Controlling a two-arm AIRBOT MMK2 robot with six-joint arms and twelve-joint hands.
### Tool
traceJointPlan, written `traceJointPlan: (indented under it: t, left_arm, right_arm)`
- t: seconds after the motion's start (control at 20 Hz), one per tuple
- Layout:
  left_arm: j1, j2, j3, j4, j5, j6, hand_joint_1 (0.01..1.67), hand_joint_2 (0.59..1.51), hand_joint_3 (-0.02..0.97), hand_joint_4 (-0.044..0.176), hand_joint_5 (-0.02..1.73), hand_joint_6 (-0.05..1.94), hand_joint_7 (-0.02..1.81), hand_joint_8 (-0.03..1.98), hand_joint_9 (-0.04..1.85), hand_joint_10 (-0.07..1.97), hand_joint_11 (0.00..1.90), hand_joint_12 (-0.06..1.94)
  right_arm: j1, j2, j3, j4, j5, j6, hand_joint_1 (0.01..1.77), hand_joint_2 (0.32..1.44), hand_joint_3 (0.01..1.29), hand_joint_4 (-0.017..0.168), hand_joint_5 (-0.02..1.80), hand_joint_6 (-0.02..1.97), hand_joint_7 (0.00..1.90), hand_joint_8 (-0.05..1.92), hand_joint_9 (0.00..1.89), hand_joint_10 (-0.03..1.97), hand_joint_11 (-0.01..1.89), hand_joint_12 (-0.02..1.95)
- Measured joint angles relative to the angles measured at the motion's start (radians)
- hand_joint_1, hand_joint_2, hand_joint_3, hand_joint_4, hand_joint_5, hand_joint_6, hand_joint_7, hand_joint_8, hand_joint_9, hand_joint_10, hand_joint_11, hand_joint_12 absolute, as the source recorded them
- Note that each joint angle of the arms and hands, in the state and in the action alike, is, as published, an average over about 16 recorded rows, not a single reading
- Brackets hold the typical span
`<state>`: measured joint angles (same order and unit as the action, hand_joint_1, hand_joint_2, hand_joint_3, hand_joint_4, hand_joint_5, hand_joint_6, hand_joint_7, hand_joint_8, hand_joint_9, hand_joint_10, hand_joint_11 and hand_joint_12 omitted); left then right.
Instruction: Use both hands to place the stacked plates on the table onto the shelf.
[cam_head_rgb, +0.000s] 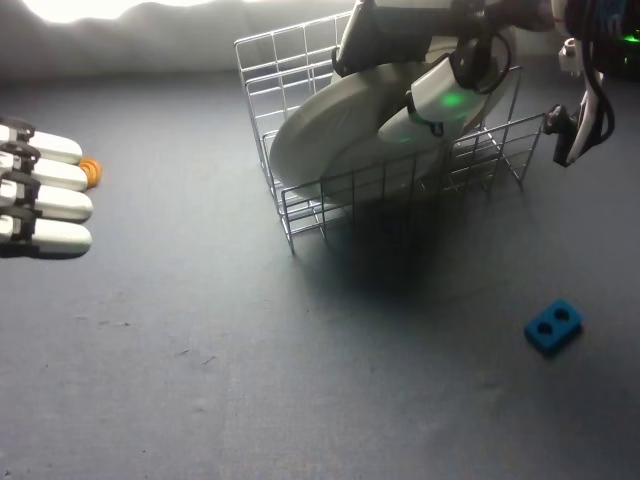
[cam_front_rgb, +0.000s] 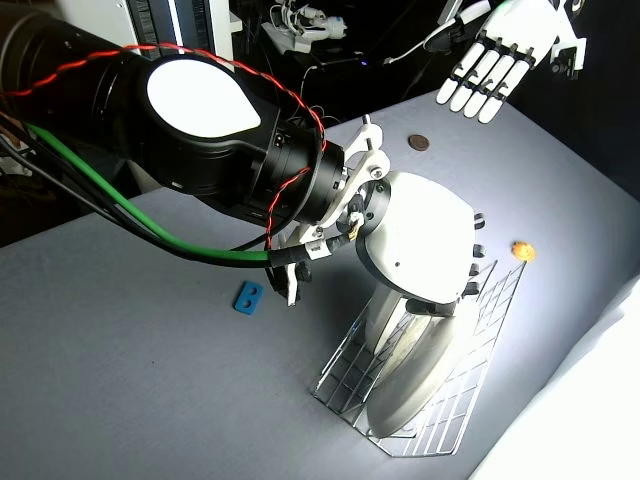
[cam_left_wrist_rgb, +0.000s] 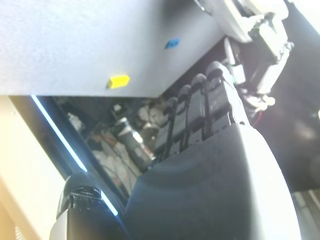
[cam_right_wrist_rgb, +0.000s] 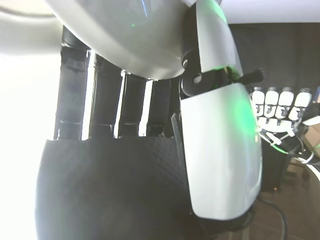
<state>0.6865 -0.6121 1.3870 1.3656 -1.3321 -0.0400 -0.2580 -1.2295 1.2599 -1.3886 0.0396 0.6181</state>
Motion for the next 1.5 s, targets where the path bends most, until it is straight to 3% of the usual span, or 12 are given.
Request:
traceJointPlan:
  t: [0.55,0.7,1.05,1.5]
  left_arm:
    - [-0.012,-0.001,-0.007,0.009,0.011,-0.002,0.02,1.016,0.012,0.002,0.02,-0.01,0.02,0.0,0.02,0.02,0.02,0.01]
    - [-0.015,-0.001,-0.011,0.009,0.011,-0.003,0.02,1.016,0.012,0.002,0.02,-0.01,0.02,0.0,0.02,0.02,0.02,0.01]
    - [-0.023,-0.001,-0.02,0.009,0.012,-0.005,0.02,1.016,0.011,0.002,0.02,-0.01,0.02,0.0,0.02,0.02,0.02,0.01]
    - [-0.031,0.004,-0.016,0.015,-0.003,-0.007,0.02,1.017,0.012,0.003,0.02,0.0,0.03,0.0,0.02,0.02,0.02,0.01]
  right_arm:
    - [0.021,0.008,0.002,-0.001,0.011,-0.005,1.12,0.99,0.01,-0.003,0.89,0.22,1.0,0.05,1.02,0.02,0.57,1.15]
    - [0.042,0.022,-0.001,-0.001,0.015,-0.004,1.1,0.99,0.01,-0.002,0.88,0.07,0.98,0.01,0.98,0.02,0.53,1.15]
    - [0.106,0.084,-0.036,-0.003,0.02,-0.053,1.07,0.99,0.01,-0.002,0.87,0.05,0.94,0.01,0.94,0.02,0.49,1.14]
    - [0.165,0.195,-0.11,0.002,0.025,-0.222,1.0,1.0,0.01,0.002,0.86,0.05,0.93,0.01,0.93,0.02,0.46,1.14]
